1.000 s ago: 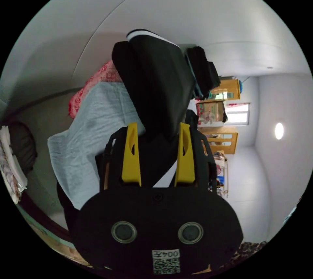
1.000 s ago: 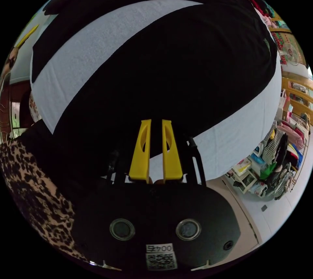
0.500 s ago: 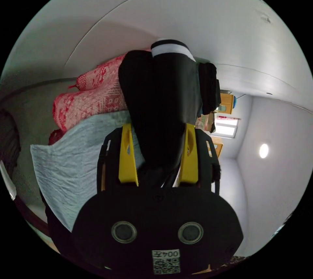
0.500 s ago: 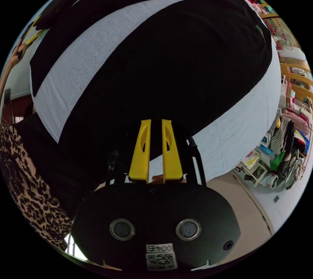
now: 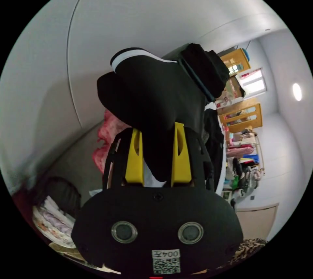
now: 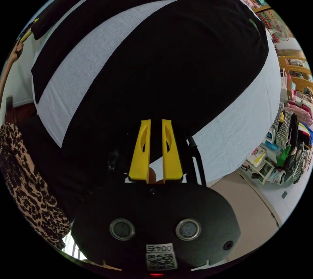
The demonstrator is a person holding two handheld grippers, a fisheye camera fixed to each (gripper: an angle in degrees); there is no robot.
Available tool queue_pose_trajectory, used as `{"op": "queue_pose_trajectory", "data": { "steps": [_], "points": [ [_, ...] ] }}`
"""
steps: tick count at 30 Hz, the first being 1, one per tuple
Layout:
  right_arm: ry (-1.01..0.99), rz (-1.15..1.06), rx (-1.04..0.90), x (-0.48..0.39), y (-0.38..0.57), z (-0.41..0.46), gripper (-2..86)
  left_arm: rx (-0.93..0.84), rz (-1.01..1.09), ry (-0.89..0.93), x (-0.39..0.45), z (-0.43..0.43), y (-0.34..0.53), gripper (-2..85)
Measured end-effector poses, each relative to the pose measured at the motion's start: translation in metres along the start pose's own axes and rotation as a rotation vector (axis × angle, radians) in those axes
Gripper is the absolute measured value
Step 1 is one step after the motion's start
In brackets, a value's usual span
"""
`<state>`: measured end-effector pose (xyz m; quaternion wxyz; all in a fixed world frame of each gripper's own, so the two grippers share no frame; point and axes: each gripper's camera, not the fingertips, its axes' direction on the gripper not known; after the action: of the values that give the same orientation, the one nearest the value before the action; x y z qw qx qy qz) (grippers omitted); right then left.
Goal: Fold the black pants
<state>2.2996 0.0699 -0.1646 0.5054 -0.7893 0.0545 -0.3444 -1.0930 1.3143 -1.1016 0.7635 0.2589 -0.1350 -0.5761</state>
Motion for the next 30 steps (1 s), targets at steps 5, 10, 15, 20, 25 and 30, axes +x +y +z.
{"op": "queue_pose_trajectory", "data": {
  "steps": [5, 10, 15, 20, 25, 30],
  "points": [
    [-0.021, 0.076, -0.077, 0.009, 0.002, 0.005, 6.5, -0.089, -0.027, 0.072, -0.03, 0.009, -0.012, 14.5],
    [-0.098, 0.113, -0.024, -0.005, 0.017, -0.008, 7.1, -0.021, 0.166, 0.059, 0.013, -0.016, 0.038, 12.6],
    [-0.142, 0.193, -0.021, -0.016, 0.032, 0.016, 8.7, -0.07, 0.527, -0.021, 0.116, -0.004, 0.102, 12.3],
    [-0.111, 0.209, 0.01, -0.011, 0.04, 0.022, 8.8, -0.241, 0.76, -0.048, 0.204, 0.08, 0.111, 12.6],
    [-0.126, 0.188, 0.012, -0.001, 0.046, 0.026, 8.8, -0.35, 0.846, -0.151, 0.251, 0.154, 0.097, 13.0],
    [-0.156, 0.166, -0.014, 0.011, 0.048, 0.029, 8.4, -0.399, 0.858, -0.207, 0.274, 0.193, 0.089, 13.1]
  ]
}}
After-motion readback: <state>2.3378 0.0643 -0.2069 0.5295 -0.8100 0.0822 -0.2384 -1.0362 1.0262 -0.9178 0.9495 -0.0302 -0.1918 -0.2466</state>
